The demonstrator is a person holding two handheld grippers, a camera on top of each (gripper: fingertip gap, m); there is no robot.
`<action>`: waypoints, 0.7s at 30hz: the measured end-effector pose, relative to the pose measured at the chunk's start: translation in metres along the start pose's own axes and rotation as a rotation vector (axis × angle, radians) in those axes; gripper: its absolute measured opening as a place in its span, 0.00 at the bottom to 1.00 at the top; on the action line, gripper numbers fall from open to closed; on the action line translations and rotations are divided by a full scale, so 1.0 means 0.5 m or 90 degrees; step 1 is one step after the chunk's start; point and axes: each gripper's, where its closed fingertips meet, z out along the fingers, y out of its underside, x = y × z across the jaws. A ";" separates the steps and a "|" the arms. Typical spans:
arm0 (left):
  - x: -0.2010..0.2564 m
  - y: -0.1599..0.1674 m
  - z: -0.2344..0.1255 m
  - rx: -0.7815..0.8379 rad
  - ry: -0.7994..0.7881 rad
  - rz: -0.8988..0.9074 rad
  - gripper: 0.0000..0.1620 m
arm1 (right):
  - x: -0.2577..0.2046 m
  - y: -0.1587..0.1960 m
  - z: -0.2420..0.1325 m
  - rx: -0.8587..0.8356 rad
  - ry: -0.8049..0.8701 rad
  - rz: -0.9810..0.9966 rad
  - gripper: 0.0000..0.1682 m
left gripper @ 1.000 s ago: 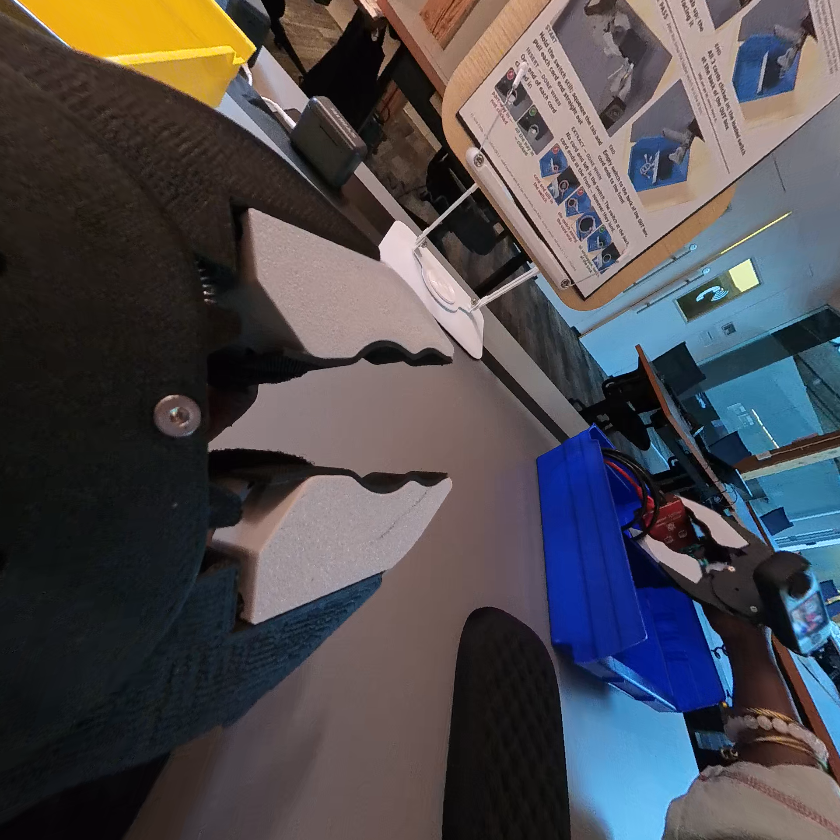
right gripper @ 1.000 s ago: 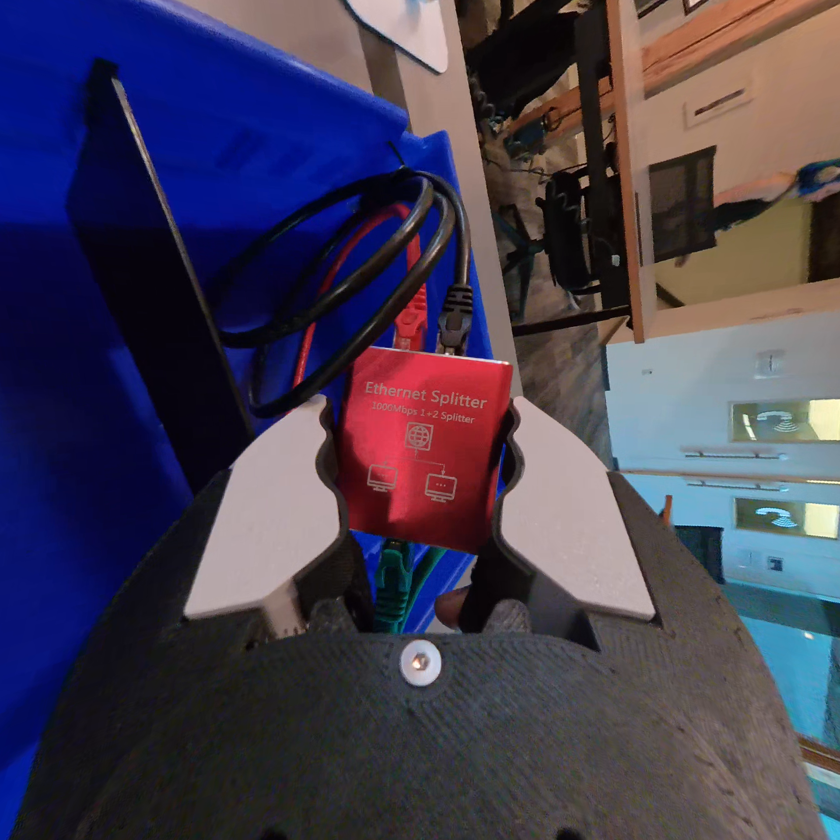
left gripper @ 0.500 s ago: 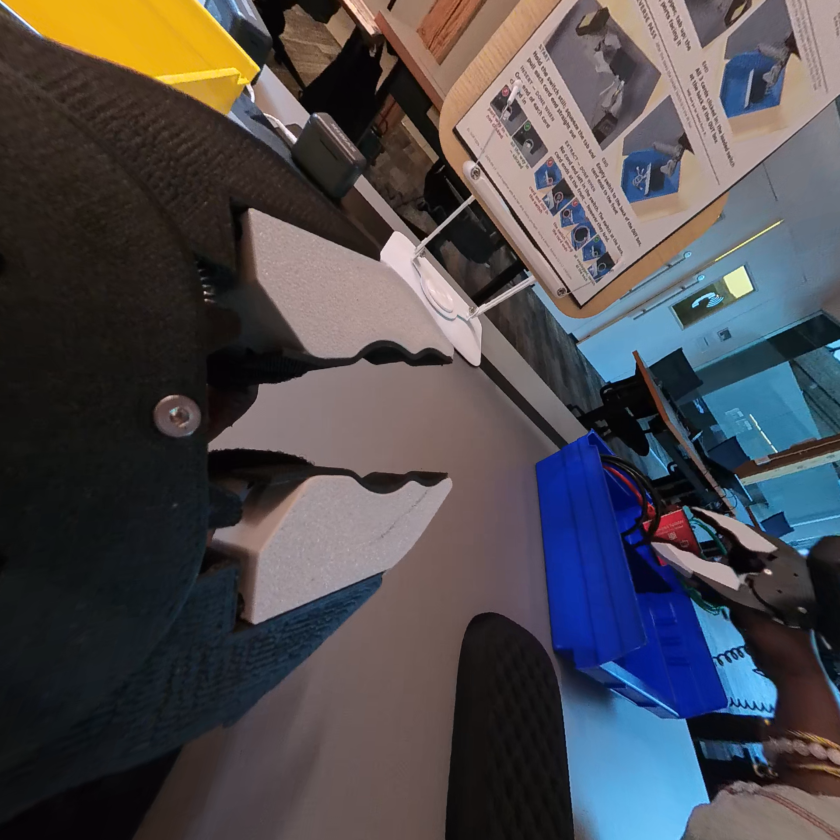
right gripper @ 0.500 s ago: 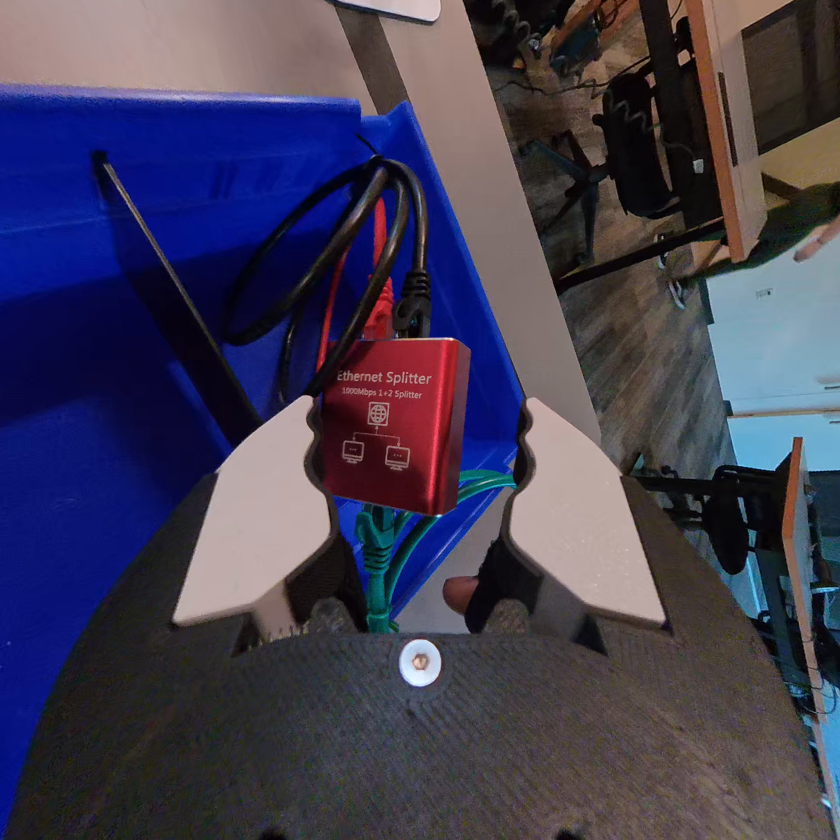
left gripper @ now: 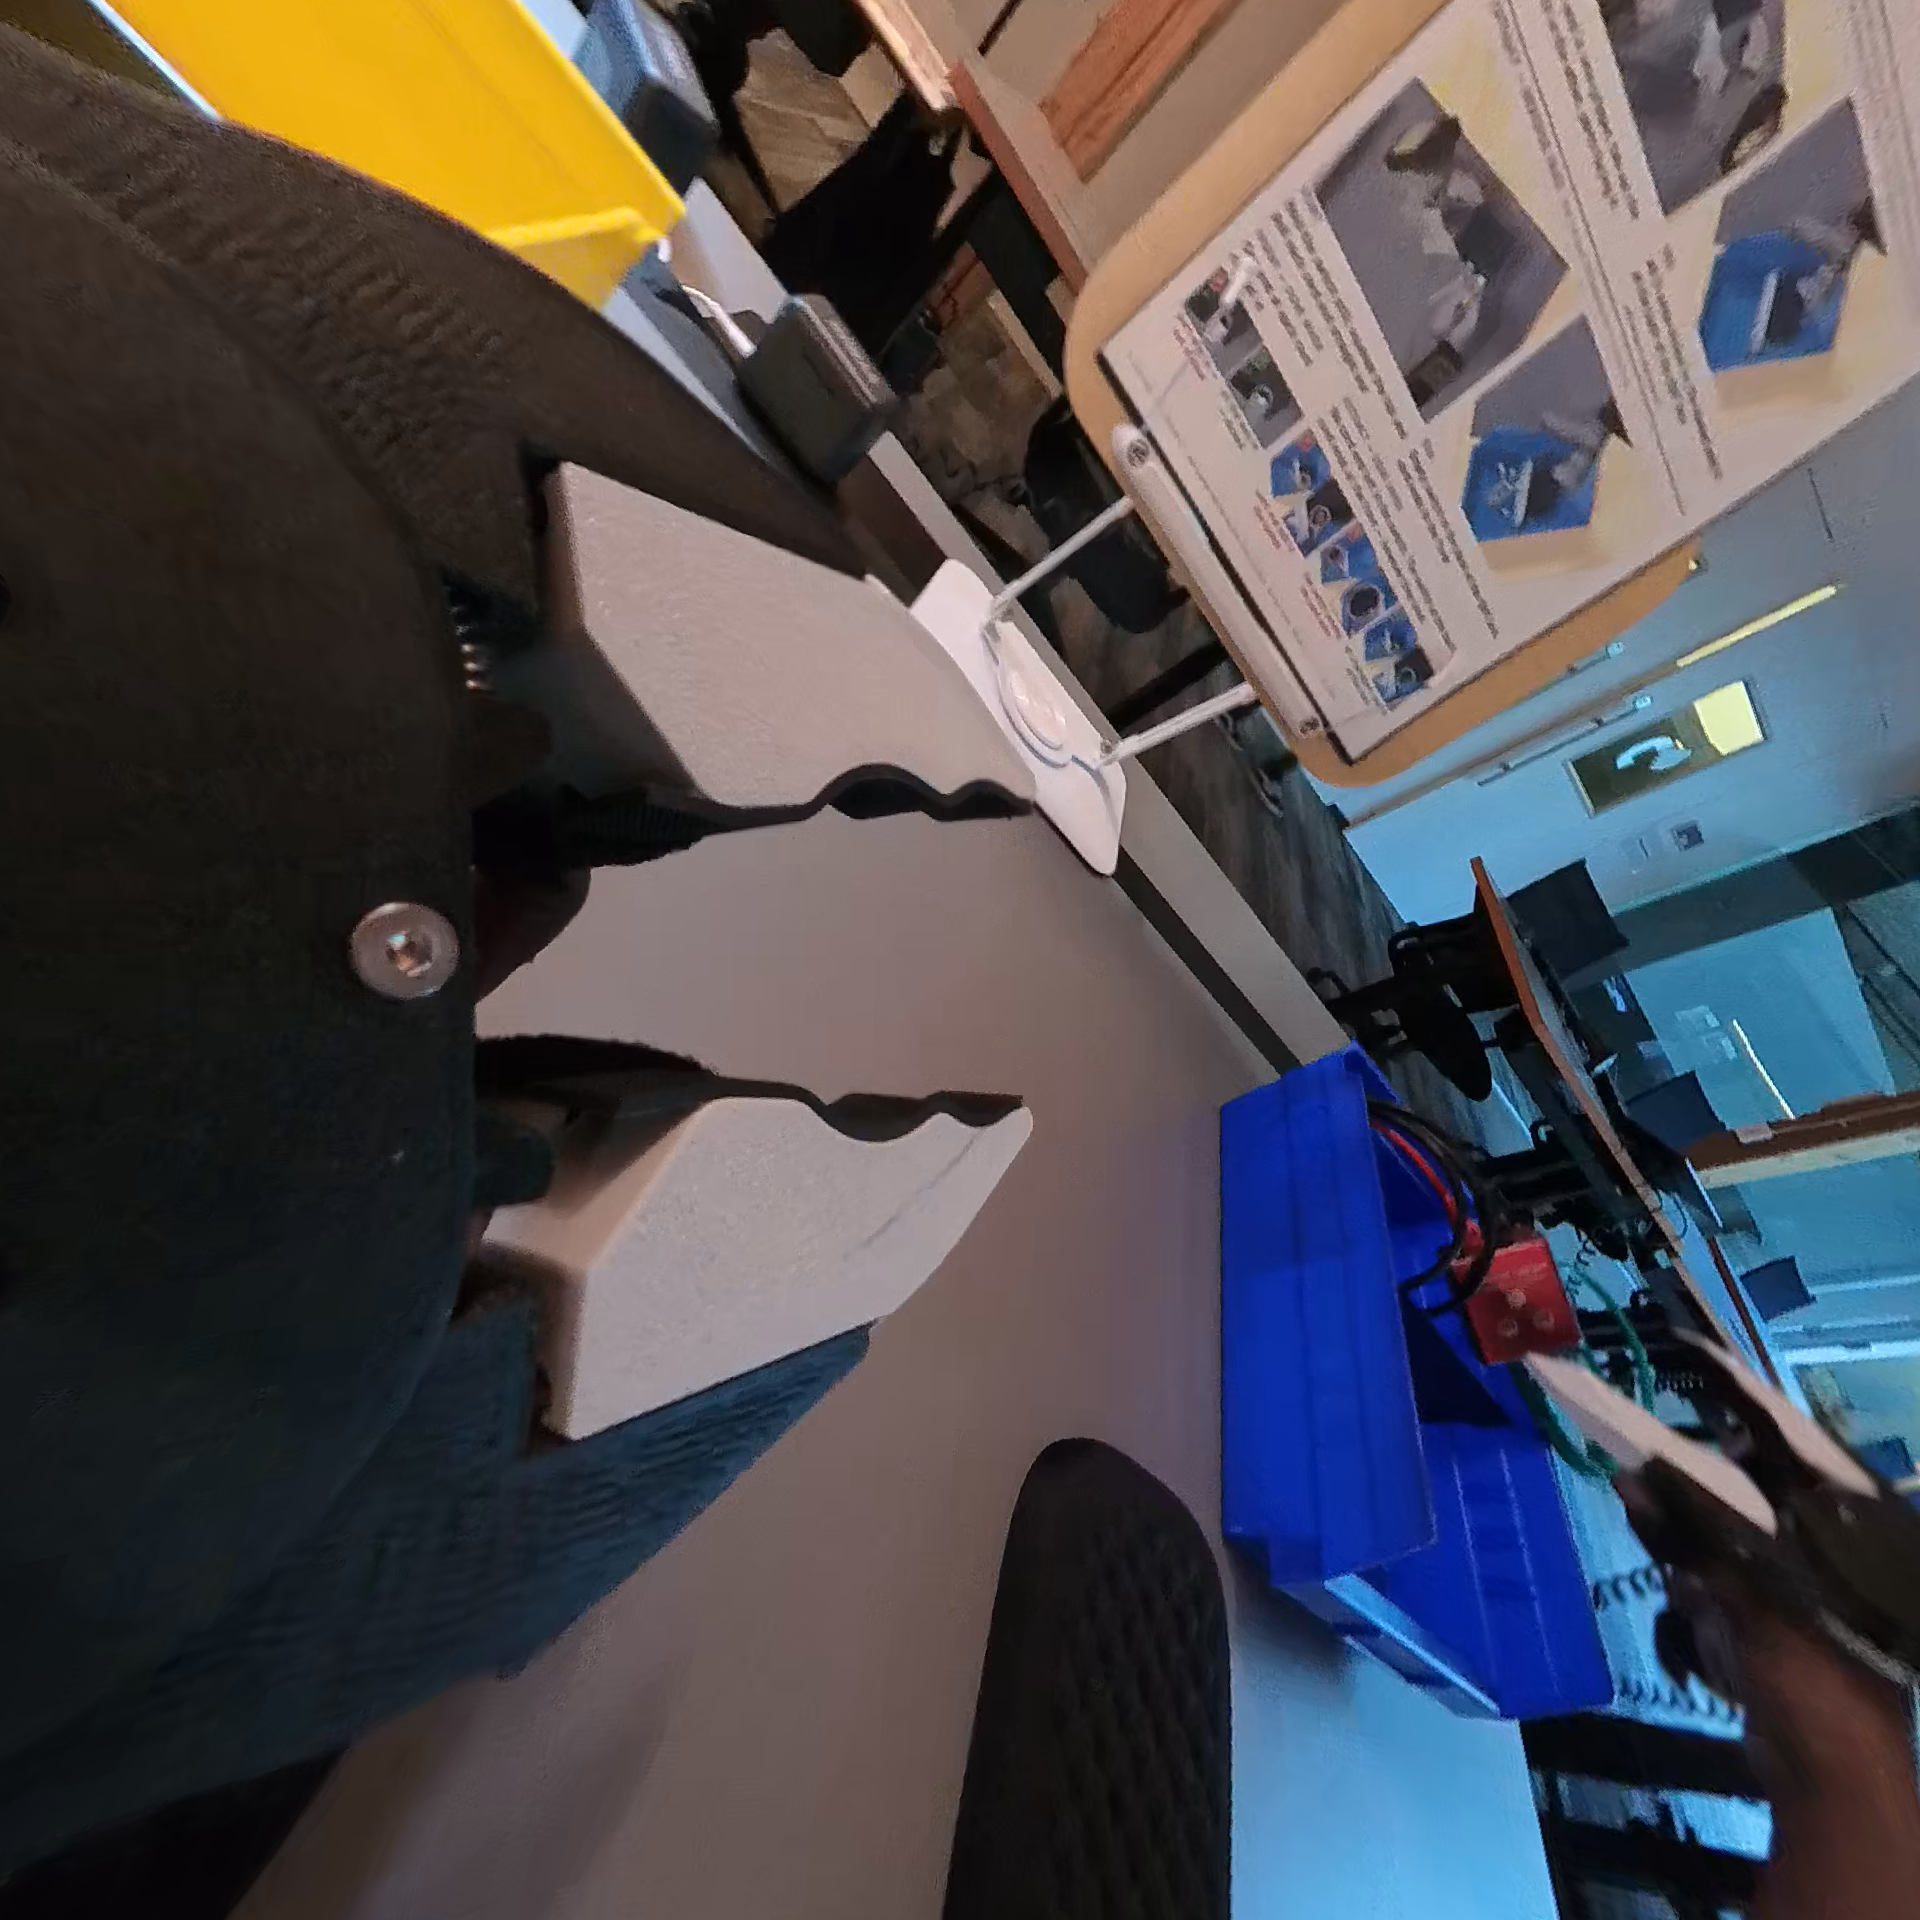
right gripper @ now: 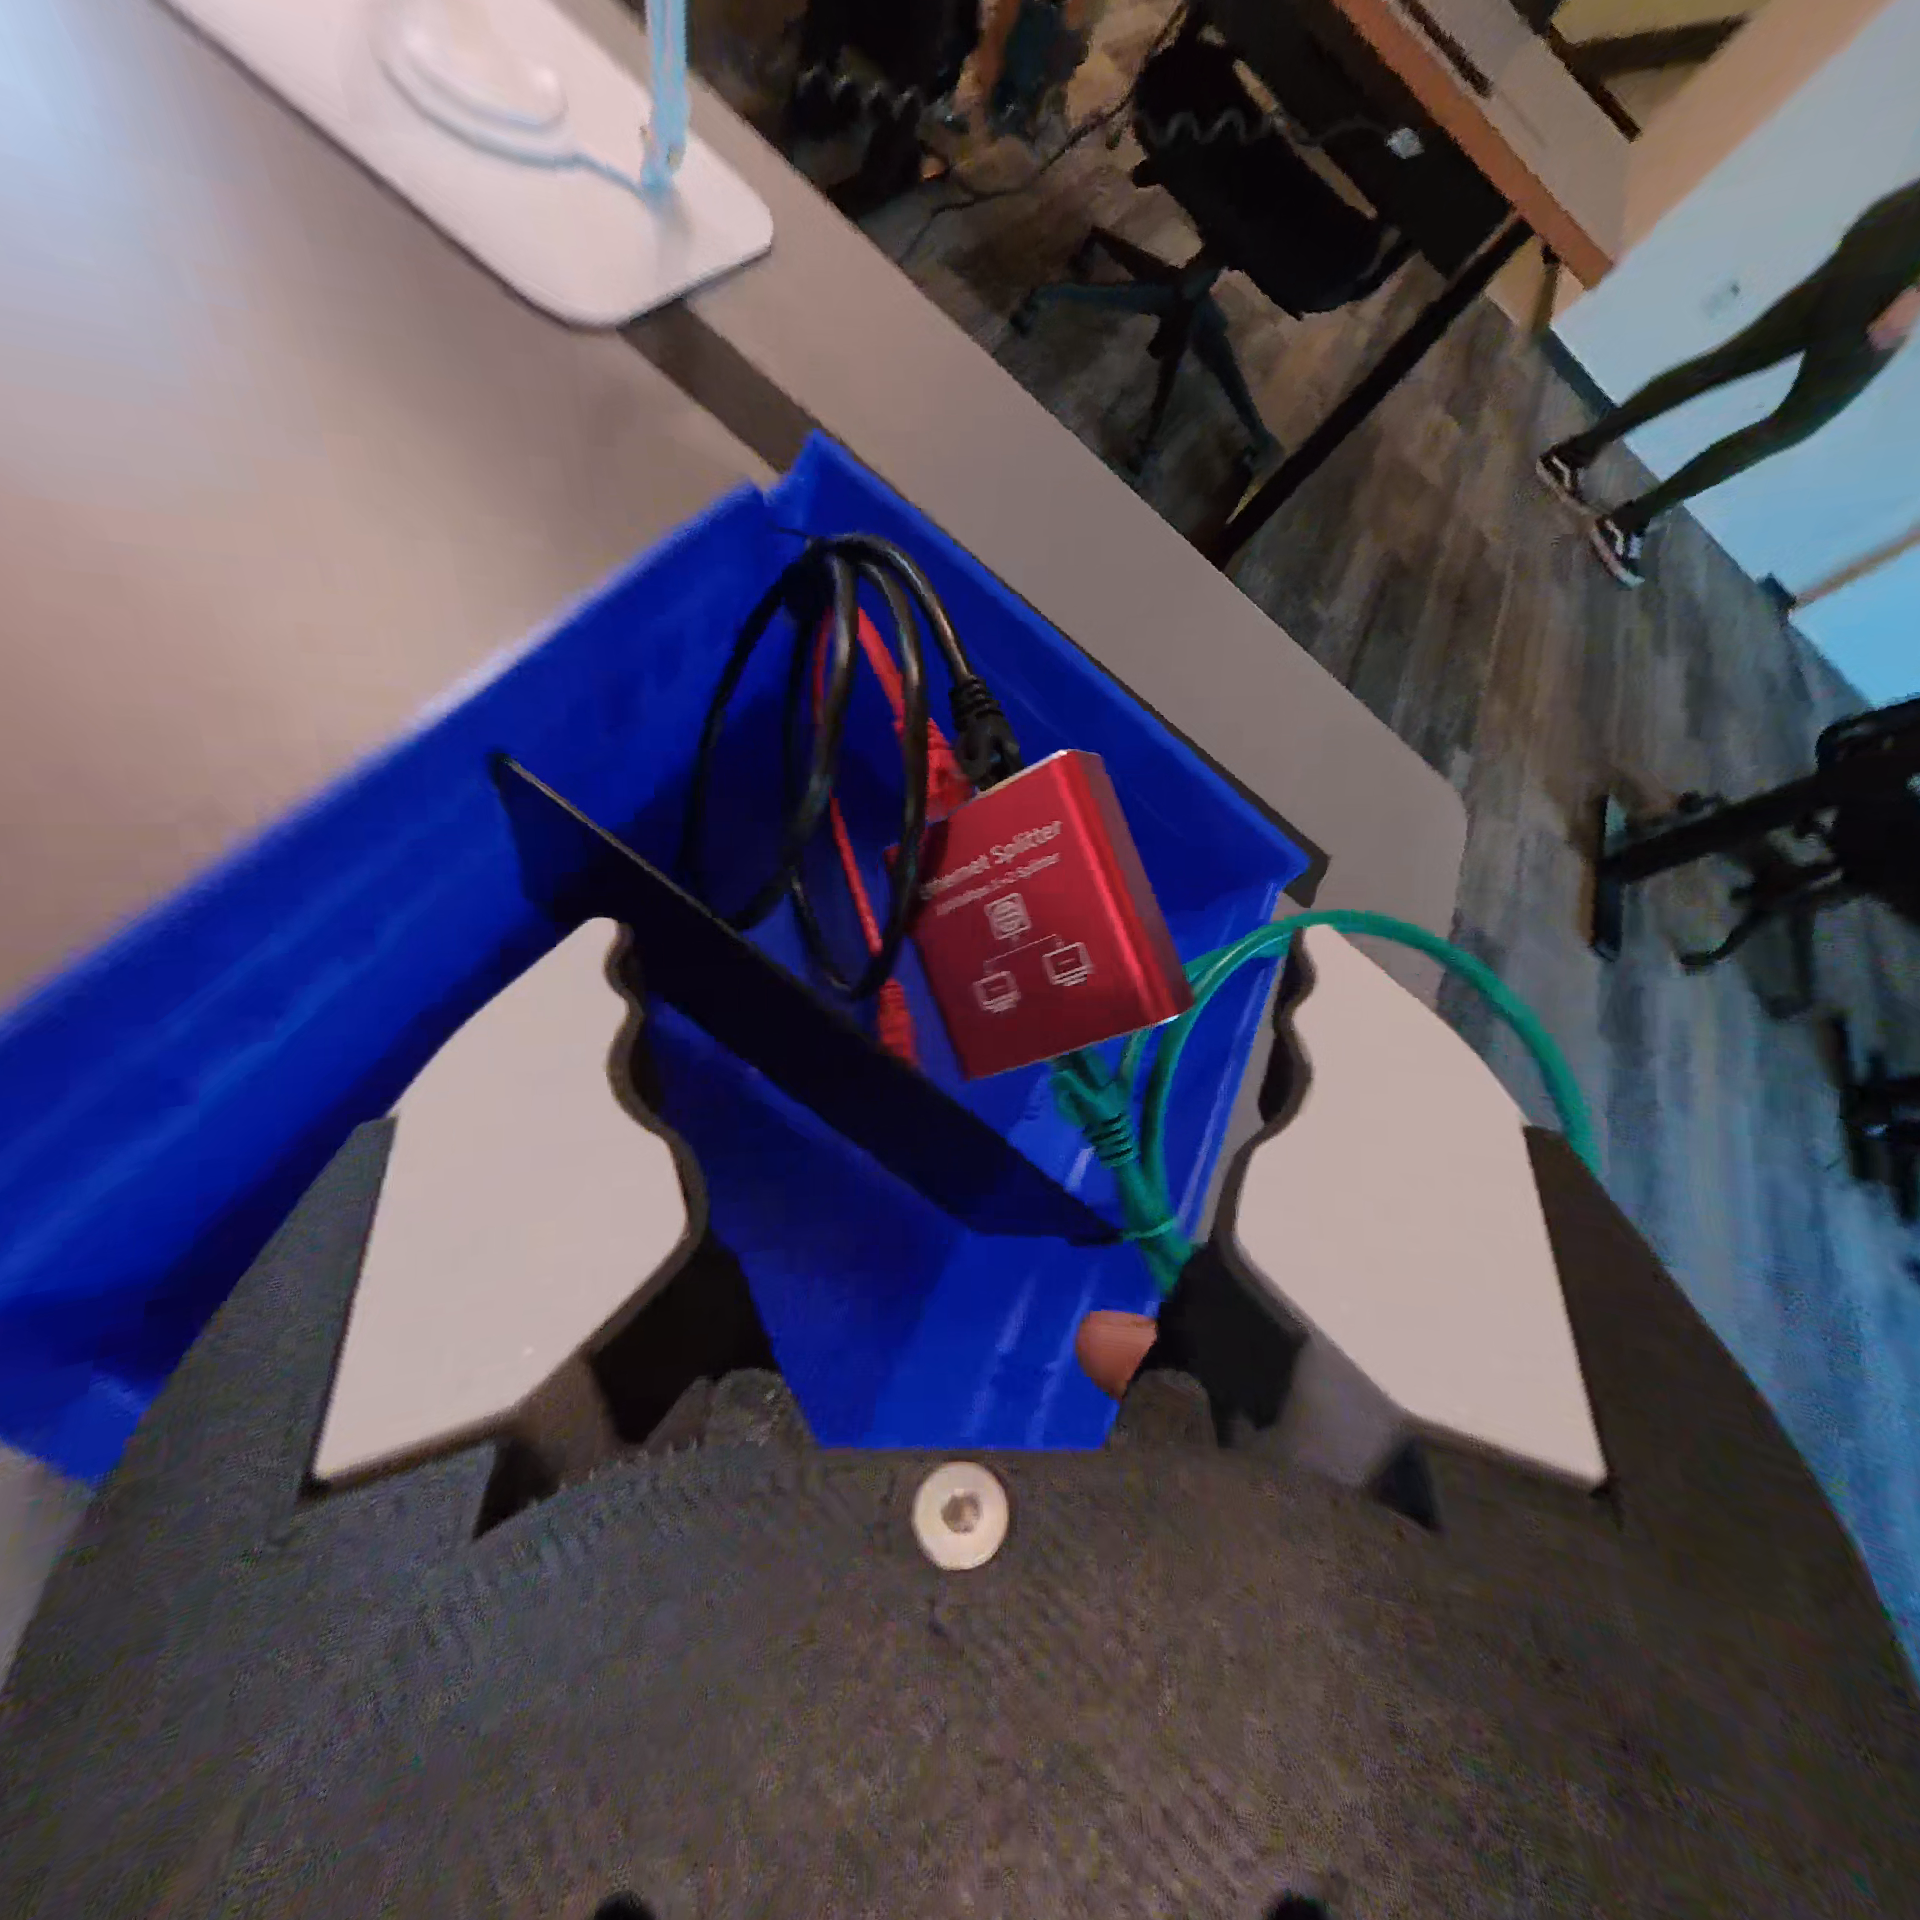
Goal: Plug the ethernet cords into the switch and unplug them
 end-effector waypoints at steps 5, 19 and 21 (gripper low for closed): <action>-0.051 0.006 -0.040 -0.037 -0.055 -0.104 0.54 | -0.124 -0.042 -0.080 0.098 -0.044 0.174 0.76; -0.125 0.249 -0.194 -0.325 -0.231 -0.152 0.49 | -0.340 0.054 -0.033 -0.007 -0.018 0.210 0.11; -0.128 0.265 -0.190 -0.332 -0.239 -0.152 0.43 | -0.344 0.048 -0.028 -0.019 -0.008 0.168 0.11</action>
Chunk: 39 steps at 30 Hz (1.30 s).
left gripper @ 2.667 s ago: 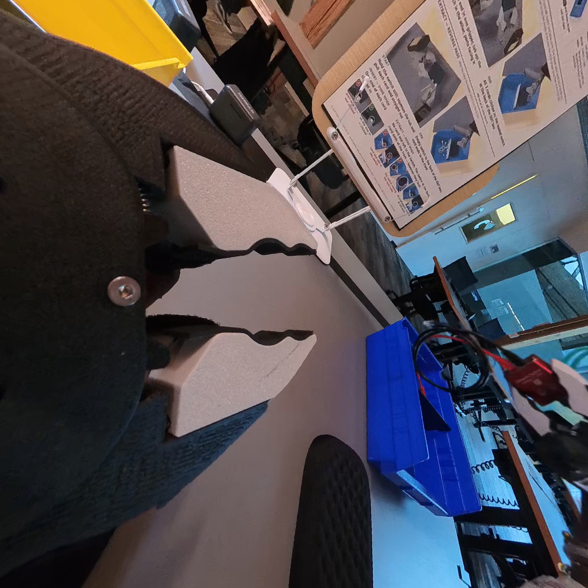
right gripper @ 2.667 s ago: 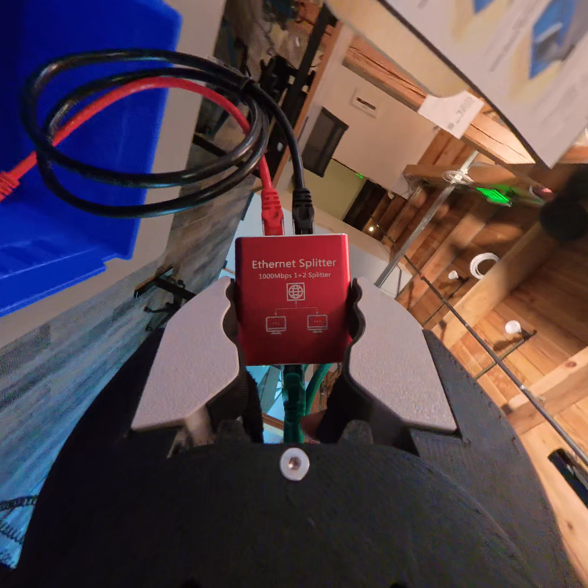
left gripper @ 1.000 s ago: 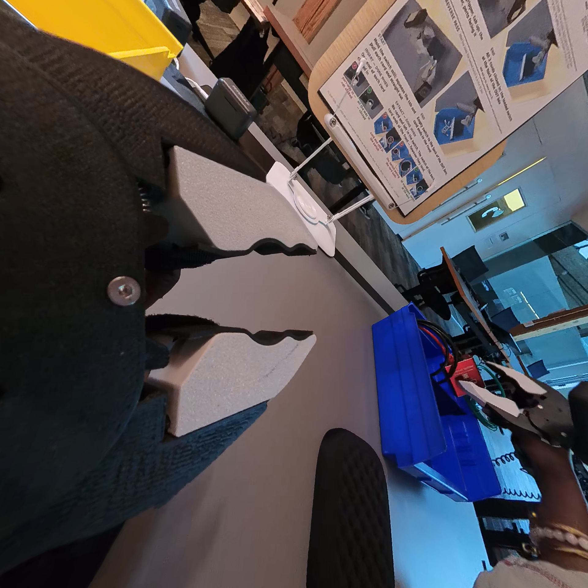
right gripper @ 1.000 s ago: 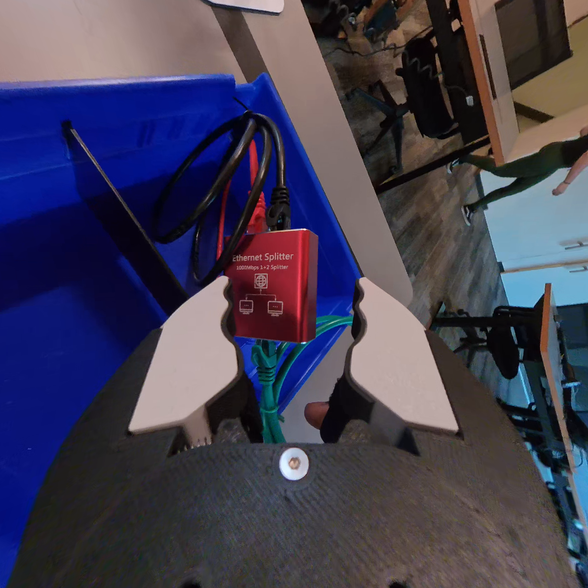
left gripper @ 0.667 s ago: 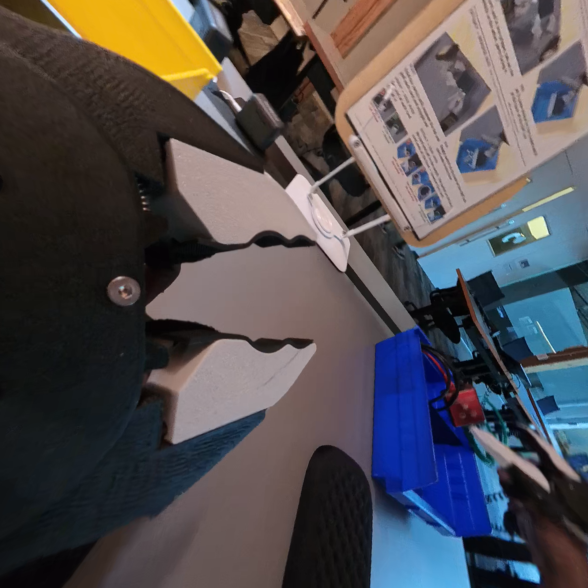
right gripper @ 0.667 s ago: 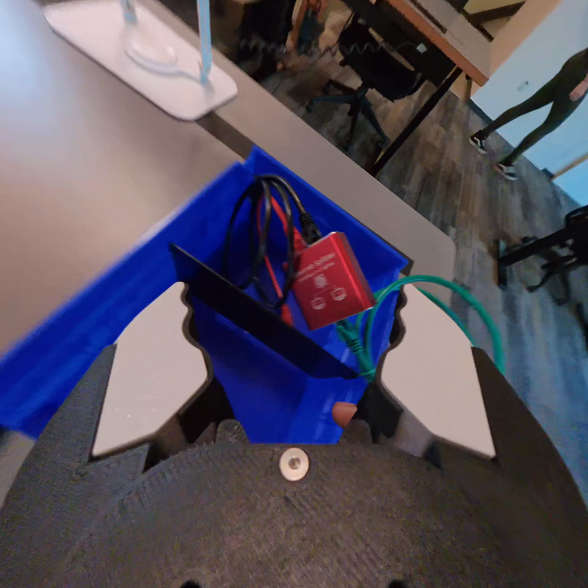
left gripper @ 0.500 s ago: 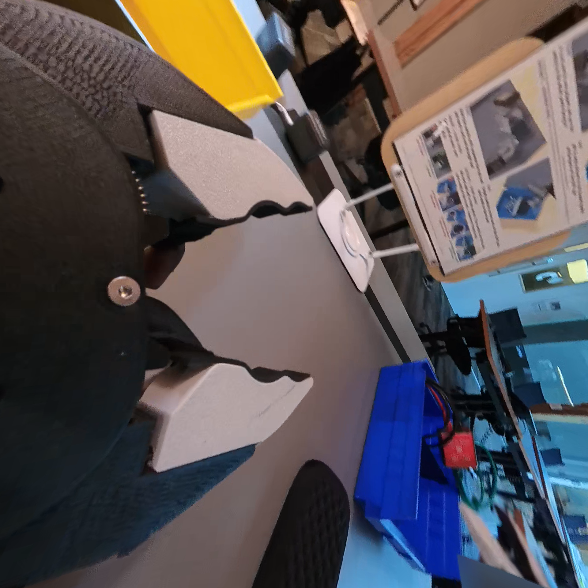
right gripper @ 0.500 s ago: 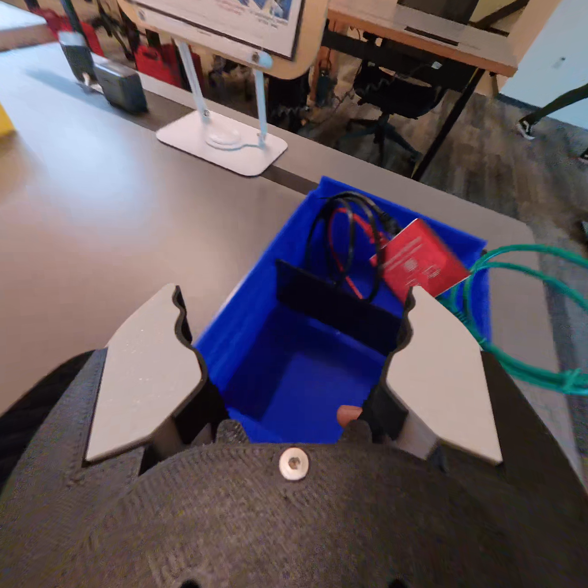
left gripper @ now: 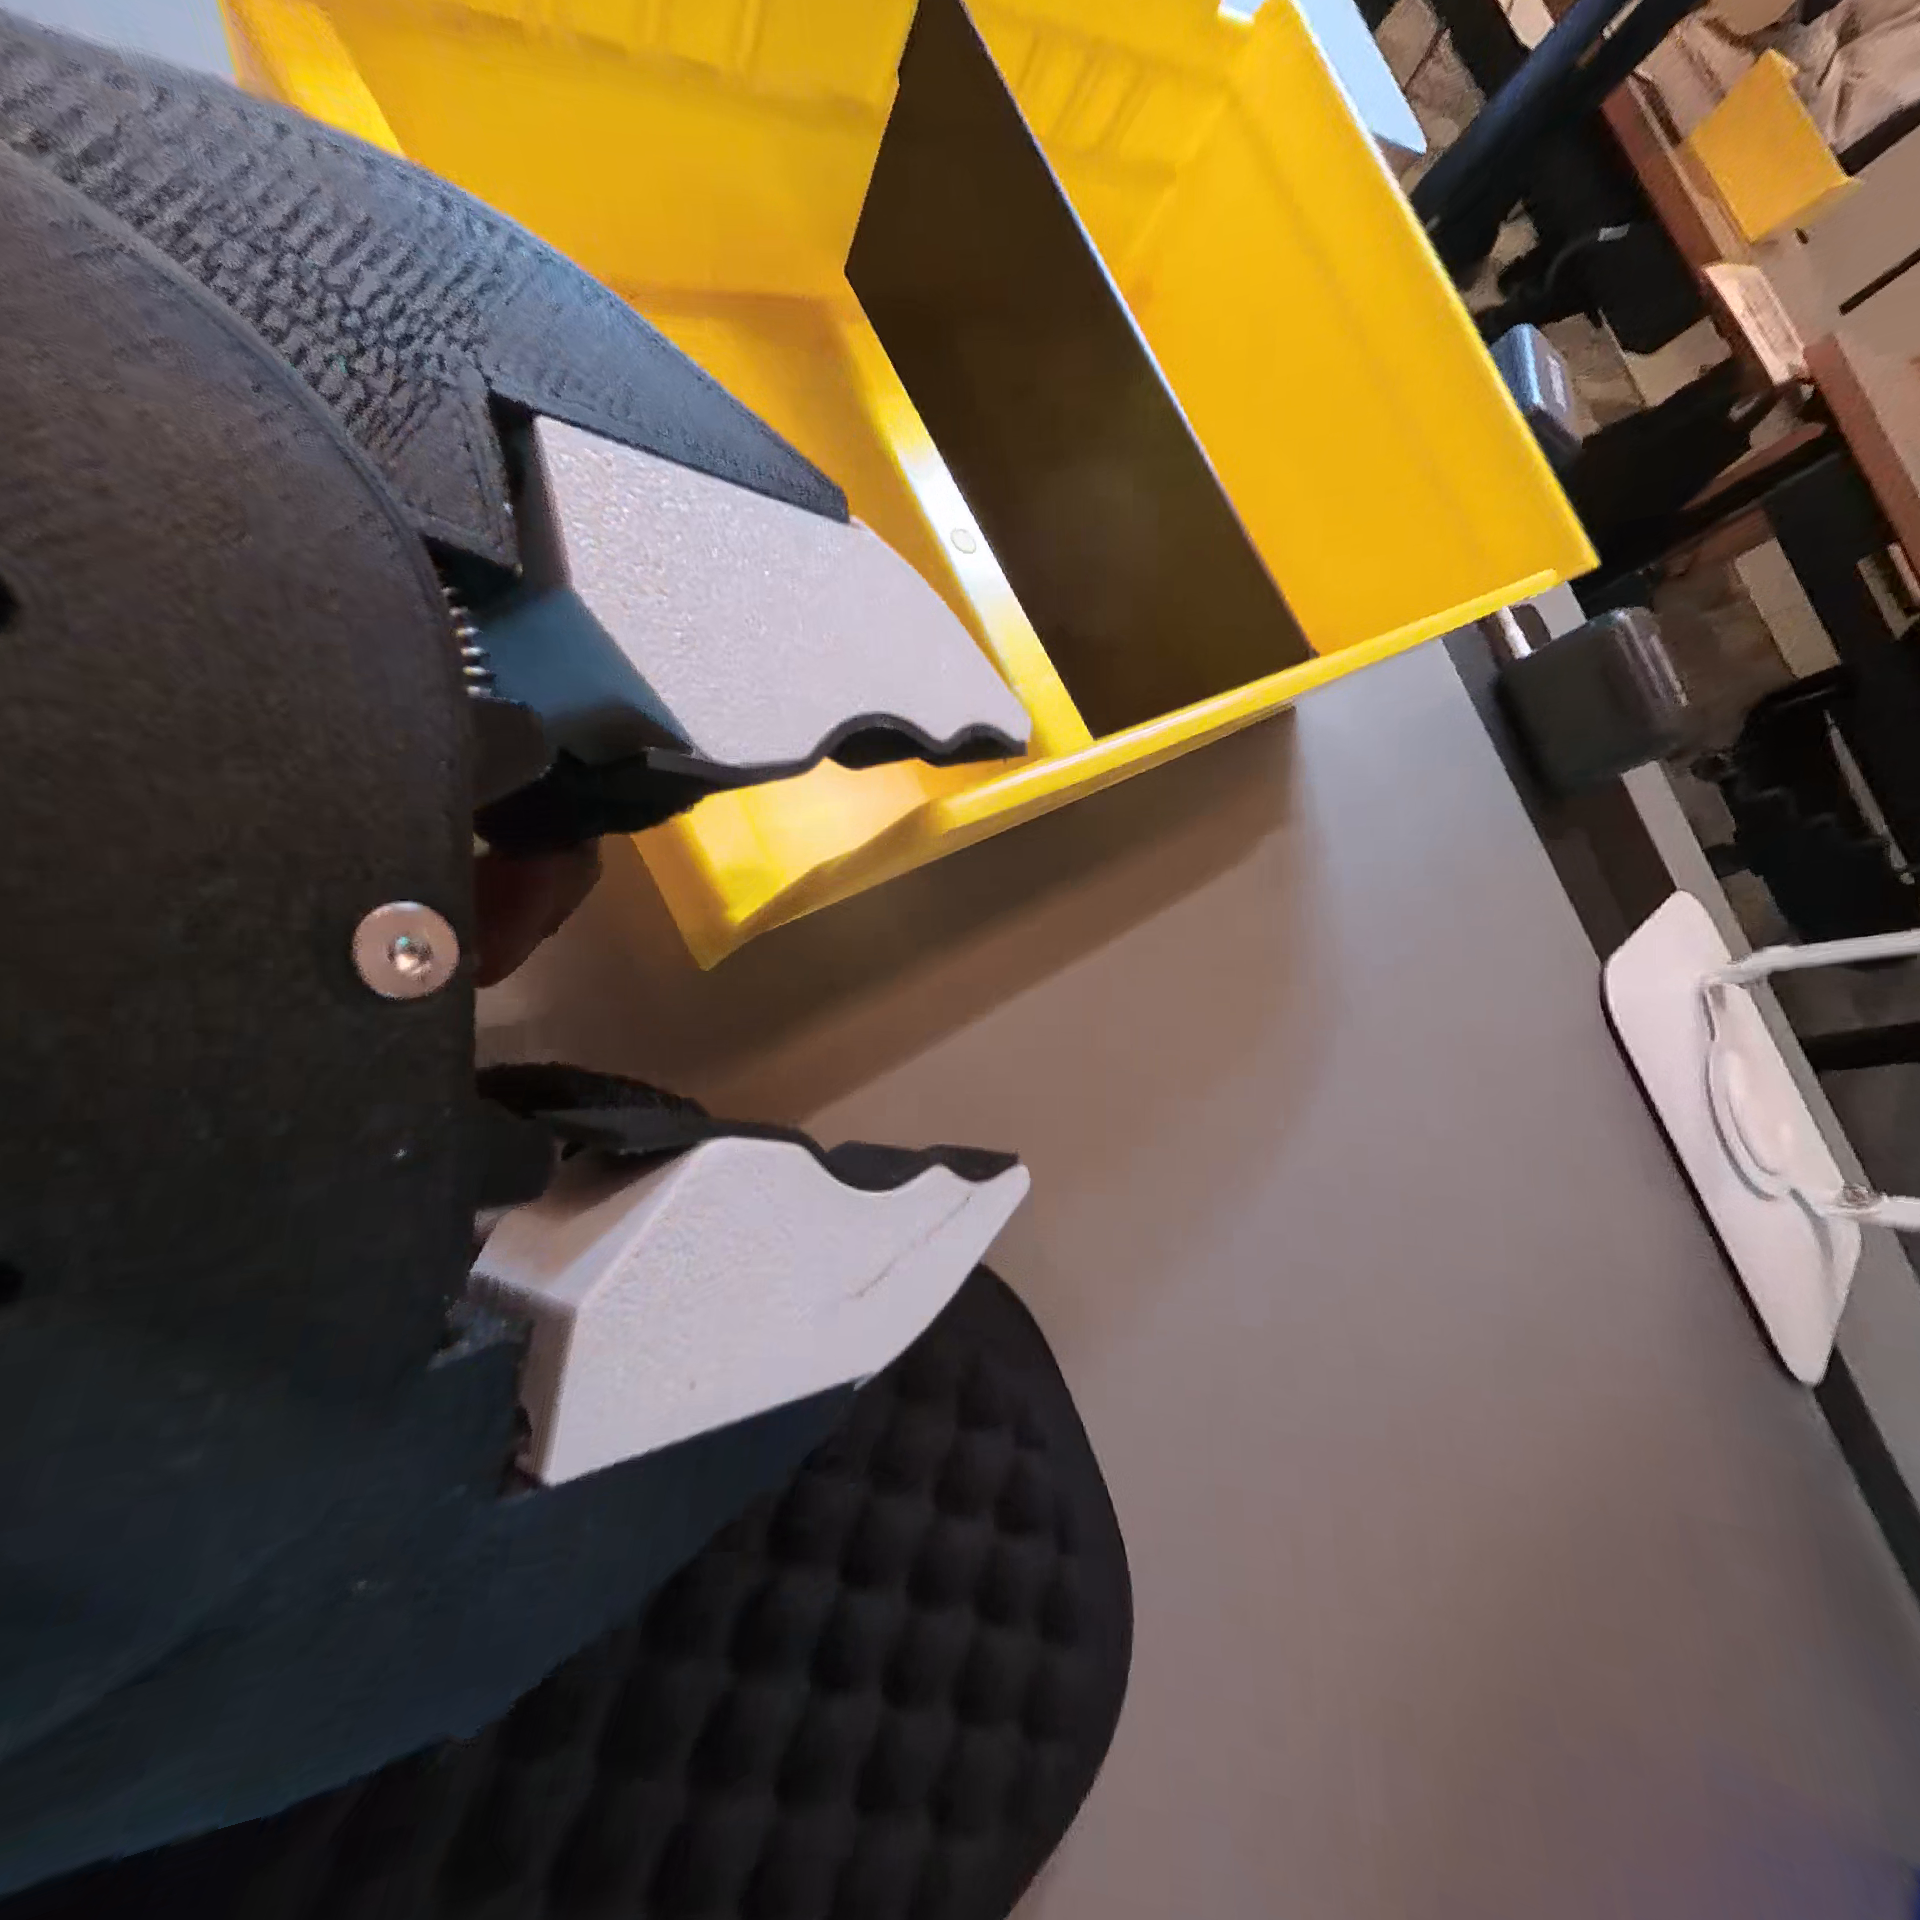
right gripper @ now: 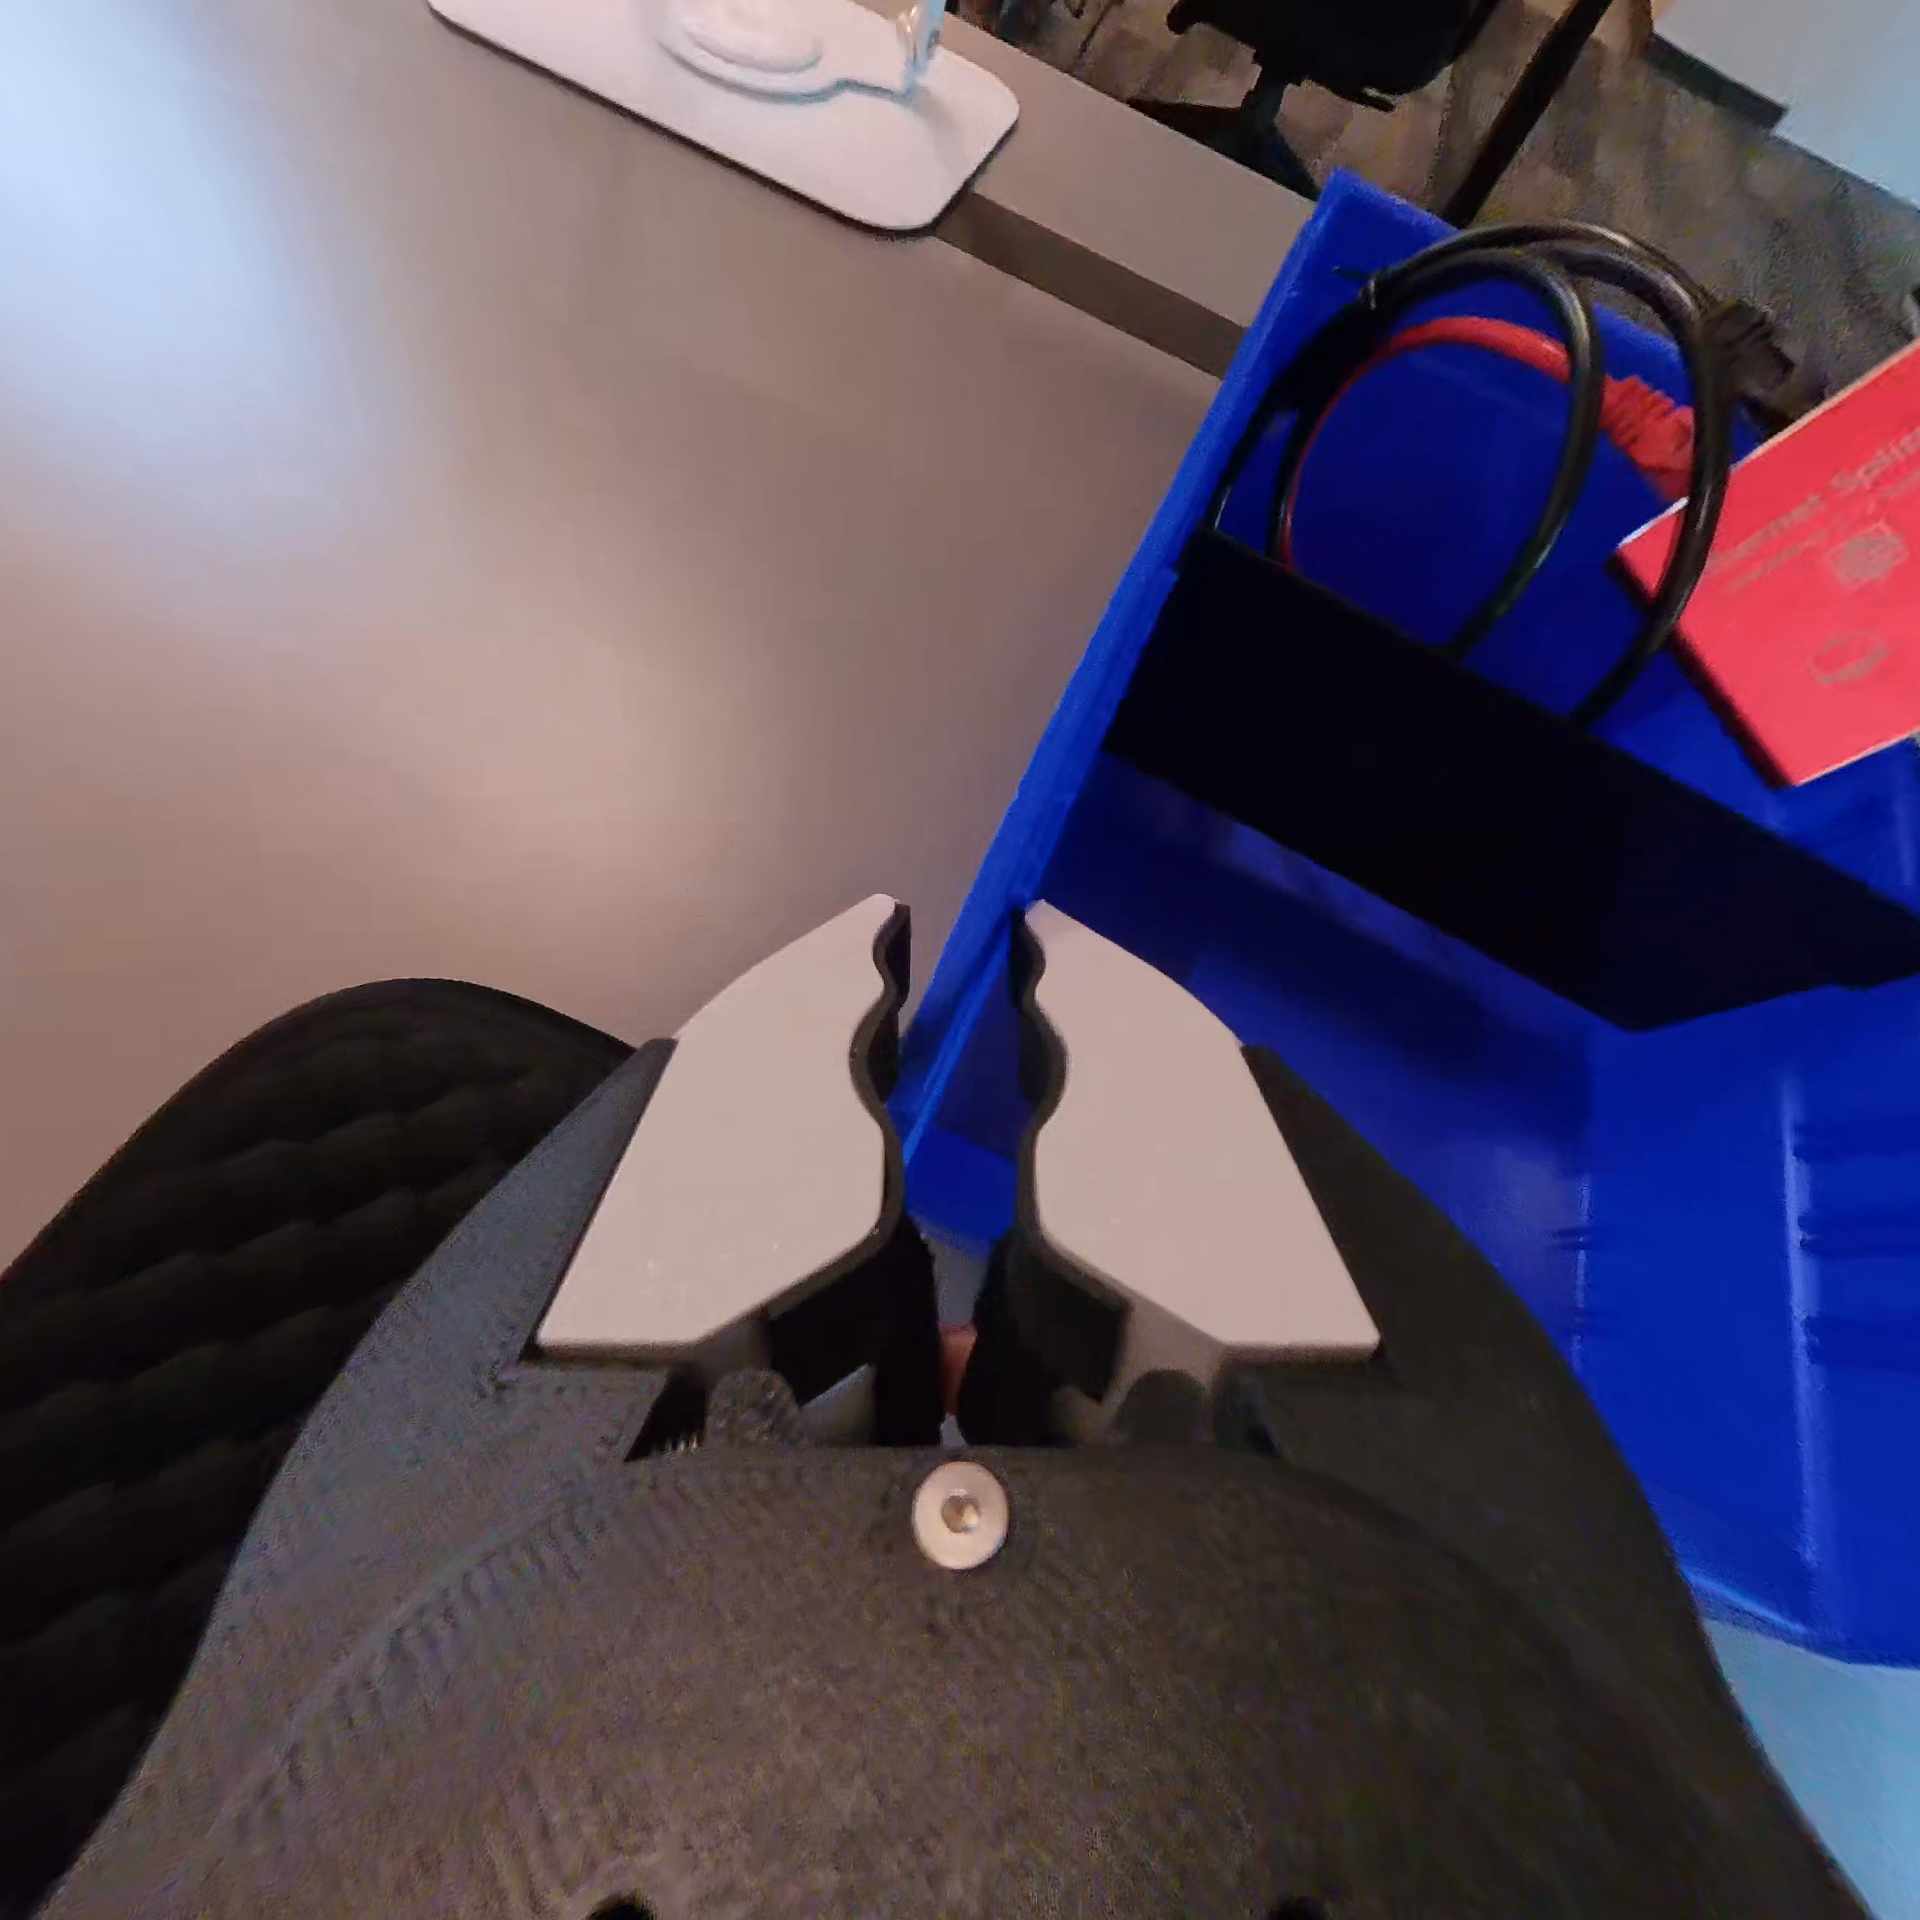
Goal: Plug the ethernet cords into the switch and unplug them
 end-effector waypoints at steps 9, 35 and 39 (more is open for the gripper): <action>-0.050 0.003 0.012 0.042 -0.097 -0.052 0.09 | -0.084 -0.040 0.032 -0.023 -0.024 -0.099 0.14; -0.050 -0.003 0.050 0.106 -0.077 -0.160 0.12 | -0.545 -0.221 0.109 0.101 -0.303 -0.194 0.16; -0.049 -0.005 0.053 0.113 -0.074 -0.168 0.12 | -0.600 -0.244 0.123 0.110 -0.331 -0.224 0.16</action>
